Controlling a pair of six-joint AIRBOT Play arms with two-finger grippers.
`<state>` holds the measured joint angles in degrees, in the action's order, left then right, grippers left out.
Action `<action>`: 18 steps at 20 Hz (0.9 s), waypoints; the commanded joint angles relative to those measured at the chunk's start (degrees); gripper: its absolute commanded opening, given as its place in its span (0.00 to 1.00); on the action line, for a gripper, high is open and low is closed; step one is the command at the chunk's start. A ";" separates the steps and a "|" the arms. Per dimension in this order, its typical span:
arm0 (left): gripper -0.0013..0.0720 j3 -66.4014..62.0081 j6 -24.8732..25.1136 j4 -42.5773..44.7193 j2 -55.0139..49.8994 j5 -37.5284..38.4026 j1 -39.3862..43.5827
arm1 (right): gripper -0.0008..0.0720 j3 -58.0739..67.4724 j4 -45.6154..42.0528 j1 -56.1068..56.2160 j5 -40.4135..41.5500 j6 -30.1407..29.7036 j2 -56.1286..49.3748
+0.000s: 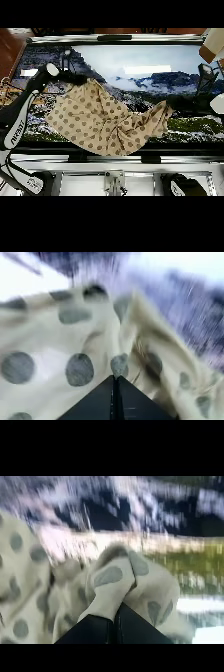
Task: Fold the shirts.
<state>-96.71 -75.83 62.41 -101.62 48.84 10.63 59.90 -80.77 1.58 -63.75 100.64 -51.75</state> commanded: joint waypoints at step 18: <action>0.08 45.44 -25.57 22.08 50.75 9.51 2.19 | 0.09 -6.93 -7.98 -1.36 -21.40 0.44 11.50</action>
<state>-71.72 -94.17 83.20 -55.77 58.87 9.96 68.84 -87.70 0.19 -74.30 101.49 -44.29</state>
